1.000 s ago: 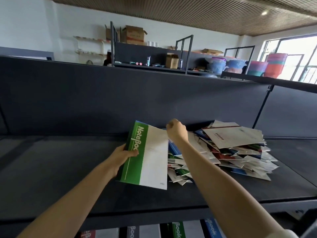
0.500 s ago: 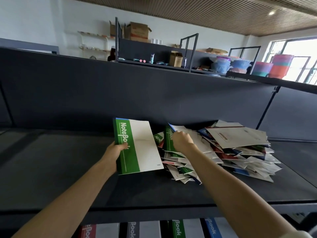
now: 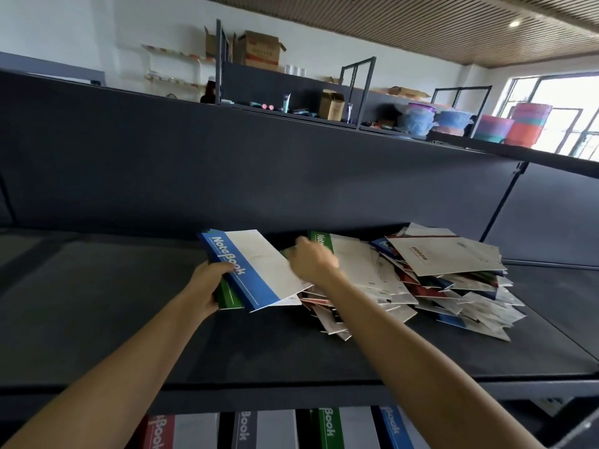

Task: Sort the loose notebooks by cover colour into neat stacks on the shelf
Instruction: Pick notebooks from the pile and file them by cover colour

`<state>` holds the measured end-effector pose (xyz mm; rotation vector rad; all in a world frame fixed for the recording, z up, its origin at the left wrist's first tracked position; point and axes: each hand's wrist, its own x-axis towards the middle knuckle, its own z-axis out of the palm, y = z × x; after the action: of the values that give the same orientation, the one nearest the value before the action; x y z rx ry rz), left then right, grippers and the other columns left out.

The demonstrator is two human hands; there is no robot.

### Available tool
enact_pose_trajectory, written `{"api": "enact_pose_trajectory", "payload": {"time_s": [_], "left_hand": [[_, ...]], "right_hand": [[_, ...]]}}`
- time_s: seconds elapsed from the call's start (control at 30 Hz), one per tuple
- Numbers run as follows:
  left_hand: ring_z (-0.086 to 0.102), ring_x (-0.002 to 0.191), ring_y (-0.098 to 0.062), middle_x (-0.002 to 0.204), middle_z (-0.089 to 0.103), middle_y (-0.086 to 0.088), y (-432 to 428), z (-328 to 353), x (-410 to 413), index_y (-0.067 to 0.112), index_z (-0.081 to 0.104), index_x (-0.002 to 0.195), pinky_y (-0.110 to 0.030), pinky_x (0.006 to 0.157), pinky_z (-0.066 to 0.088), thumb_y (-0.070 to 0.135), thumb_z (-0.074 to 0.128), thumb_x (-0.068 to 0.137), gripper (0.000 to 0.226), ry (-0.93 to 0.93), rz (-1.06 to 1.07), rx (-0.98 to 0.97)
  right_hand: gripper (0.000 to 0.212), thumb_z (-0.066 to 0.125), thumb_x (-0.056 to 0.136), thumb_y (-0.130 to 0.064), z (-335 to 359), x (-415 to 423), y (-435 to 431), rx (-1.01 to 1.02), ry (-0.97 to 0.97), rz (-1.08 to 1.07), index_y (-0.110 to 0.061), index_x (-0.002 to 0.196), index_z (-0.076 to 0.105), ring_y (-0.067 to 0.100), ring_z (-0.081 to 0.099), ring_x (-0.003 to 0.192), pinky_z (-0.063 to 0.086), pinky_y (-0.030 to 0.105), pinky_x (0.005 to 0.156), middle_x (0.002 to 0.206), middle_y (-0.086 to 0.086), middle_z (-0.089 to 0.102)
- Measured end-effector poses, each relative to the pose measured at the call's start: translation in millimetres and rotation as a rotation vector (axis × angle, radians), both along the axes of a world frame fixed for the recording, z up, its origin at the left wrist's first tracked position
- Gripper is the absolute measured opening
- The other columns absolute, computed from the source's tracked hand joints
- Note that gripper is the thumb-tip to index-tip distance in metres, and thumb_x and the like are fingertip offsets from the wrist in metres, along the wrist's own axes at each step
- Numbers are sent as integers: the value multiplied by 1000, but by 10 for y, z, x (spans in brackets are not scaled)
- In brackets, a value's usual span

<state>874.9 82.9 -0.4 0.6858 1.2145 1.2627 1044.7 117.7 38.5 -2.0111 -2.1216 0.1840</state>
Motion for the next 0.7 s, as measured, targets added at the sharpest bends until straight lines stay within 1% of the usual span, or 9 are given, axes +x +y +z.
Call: {"api": "enact_pose_trajectory", "payload": {"time_s": [0.07,0.13,0.23,0.33,0.4,0.5,0.57,0.63,0.7], "left_hand": [[58,78,-25,91,58,-8,6,-13,-46,12,46,115,-45,76,45,7,52,94,23,20,11,-12],[59,78,-26,91,59,-9,25,-36,-93,13,46,116,-45,75,46,8,52,94,23,41,18,-13],[59,79,-26,92,59,-9,37,-55,-124,14,45,114,-45,75,46,10,51,95,21,44,12,-13],[60,82,-26,94,59,-9,45,-55,-135,14,46,115,-45,75,47,9,51,95,22,31,-7,3],[59,82,-25,94,59,-9,38,-52,-136,14,45,115,-43,71,47,8,51,94,22,27,-17,13],[59,81,-25,94,59,-9,13,-46,-129,14,45,116,-38,64,47,8,51,94,23,15,-31,23],[59,80,-25,93,59,-9,7,-38,-125,13,45,116,-38,63,47,8,51,94,23,16,-35,31],[59,79,-25,93,59,-9,2,-27,-104,13,45,116,-37,62,46,8,51,94,23,13,-47,46],[58,77,-24,91,59,-9,-7,-11,-62,12,45,114,-37,61,45,7,50,94,21,8,-51,60]], "right_hand": [[43,43,89,-46,-126,203,139,-126,-79,-99,-10,108,57,33,58,99,50,40,89,116,15,60],[42,44,84,-52,-213,280,207,-179,-147,-90,-13,92,56,28,59,91,52,37,84,103,10,65],[36,48,89,-48,-152,315,216,-206,-216,-15,-13,86,52,21,54,82,46,27,74,81,1,57],[29,59,84,-42,-20,370,213,-276,-233,32,-14,78,52,19,50,77,39,25,64,78,1,52],[26,59,86,-33,40,374,182,-321,-256,62,-13,72,49,15,45,69,33,23,55,74,0,48],[12,46,93,-15,73,330,151,-262,-299,101,-7,94,55,19,48,78,34,23,56,89,7,55],[20,44,93,-10,83,295,115,-144,-340,104,-4,105,58,22,53,81,40,24,58,103,13,63],[28,41,94,-8,106,216,11,-53,-394,81,-1,118,55,27,61,97,48,29,74,118,16,62],[33,37,96,-4,143,26,-178,6,-476,111,2,126,50,30,58,114,47,32,88,126,17,57]]}}
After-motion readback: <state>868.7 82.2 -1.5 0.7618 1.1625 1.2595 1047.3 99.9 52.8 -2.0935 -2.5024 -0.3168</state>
